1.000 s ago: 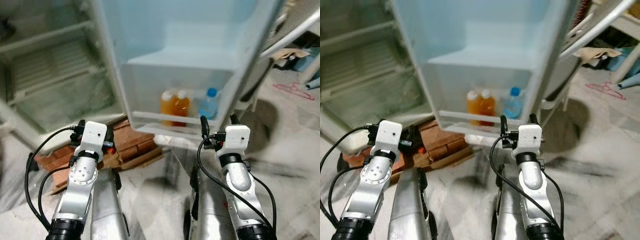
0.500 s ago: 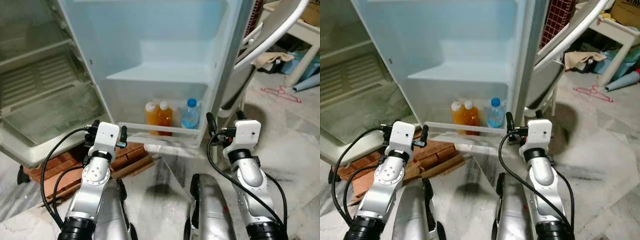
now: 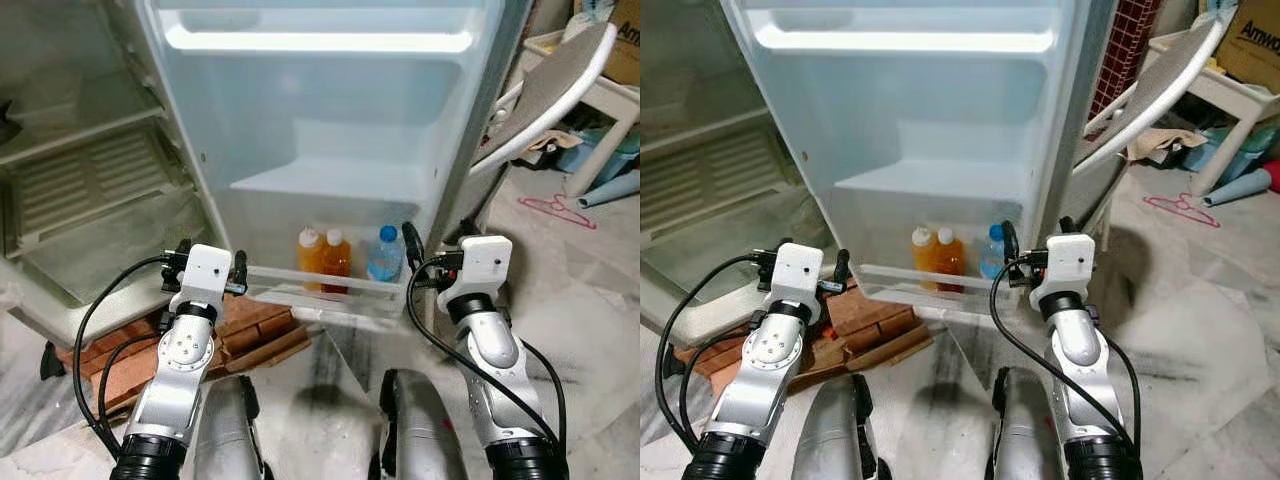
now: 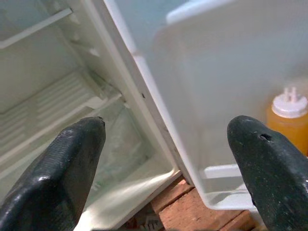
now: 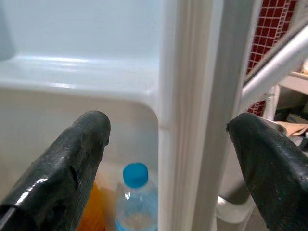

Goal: Restocking fridge

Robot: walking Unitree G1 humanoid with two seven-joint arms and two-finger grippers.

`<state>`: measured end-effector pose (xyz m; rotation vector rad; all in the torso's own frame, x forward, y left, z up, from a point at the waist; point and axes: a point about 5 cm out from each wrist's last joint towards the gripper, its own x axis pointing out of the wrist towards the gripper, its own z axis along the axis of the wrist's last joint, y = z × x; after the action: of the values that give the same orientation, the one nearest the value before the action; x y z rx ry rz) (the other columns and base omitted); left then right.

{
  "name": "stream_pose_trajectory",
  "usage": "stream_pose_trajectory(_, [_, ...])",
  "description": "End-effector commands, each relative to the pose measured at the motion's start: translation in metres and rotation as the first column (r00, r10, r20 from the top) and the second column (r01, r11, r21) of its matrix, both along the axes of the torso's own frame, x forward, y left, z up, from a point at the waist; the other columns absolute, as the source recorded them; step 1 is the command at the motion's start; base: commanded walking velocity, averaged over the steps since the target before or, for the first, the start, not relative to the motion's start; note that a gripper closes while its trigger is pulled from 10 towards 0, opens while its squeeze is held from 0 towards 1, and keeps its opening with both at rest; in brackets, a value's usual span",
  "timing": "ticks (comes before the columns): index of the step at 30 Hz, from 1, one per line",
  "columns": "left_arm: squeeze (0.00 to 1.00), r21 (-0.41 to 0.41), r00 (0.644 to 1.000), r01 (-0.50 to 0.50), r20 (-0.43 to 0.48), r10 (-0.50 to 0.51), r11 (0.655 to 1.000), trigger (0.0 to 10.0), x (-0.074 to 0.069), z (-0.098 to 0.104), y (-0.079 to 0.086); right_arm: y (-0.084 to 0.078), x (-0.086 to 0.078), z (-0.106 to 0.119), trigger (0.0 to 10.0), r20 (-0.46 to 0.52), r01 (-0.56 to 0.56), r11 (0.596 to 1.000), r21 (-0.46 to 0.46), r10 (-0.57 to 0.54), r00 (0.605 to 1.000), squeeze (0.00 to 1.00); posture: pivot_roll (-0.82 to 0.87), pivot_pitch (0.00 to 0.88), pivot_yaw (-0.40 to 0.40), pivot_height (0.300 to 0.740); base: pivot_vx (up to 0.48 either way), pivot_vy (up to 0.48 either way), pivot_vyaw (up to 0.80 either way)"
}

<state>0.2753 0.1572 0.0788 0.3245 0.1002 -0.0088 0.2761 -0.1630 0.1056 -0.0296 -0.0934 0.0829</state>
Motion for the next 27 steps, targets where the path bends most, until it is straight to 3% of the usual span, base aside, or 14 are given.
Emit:
stream_pose_trajectory(1, [0.00,0.008,1.000,-0.007,-0.003,0.007,1.000,10.0,-0.003,-0.001,0.005,0.000,0.002,0.000,10.0,-0.006,0.003,1.000,0.018,-0.003,1.000,0.00,-0.02,0.000,0.042,0.652,0.000,0.000,0.00])
stream_pose_trajectory(8, [0.00,-0.001,0.999,-0.004,-0.034,0.004,1.000,10.0,-0.007,-0.008,0.010,-0.009,-0.005,-0.017,10.0,-0.083,0.083,0.992,0.094,-0.075,0.994,0.00,-0.01,0.000,0.040,0.692,0.000,0.000,0.00])
stream_pose_trajectory(16, [0.00,0.012,0.999,0.026,-0.040,-0.025,1.000,10.0,-0.012,-0.014,0.012,-0.014,-0.019,-0.030,10.0,-0.132,0.110,0.989,0.099,-0.097,0.987,0.00,-0.01,0.000,0.047,0.737,0.000,0.000,0.00])
stream_pose_trajectory(20, [0.00,0.013,0.998,0.033,-0.047,-0.033,0.999,10.0,-0.014,-0.016,0.013,-0.017,-0.025,-0.039,10.0,-0.181,0.128,0.986,0.102,-0.108,0.978,0.00,-0.01,0.000,0.049,0.740,0.000,0.000,0.00])
stream_pose_trajectory(24, [0.00,0.010,0.998,0.042,-0.052,-0.041,0.999,10.0,-0.014,-0.018,0.011,-0.019,-0.030,-0.049,10.0,-0.228,0.153,0.987,0.044,-0.140,0.964,0.00,-0.02,0.000,0.053,0.740,0.000,0.000,0.00])
stream_pose_trajectory(27, [0.00,0.016,0.997,0.055,-0.049,-0.054,0.998,10.0,-0.012,-0.018,0.008,-0.022,-0.032,-0.049,10.0,-0.223,0.129,0.989,0.076,-0.109,0.969,0.00,-0.02,0.000,0.054,0.740,0.000,0.000,0.00])
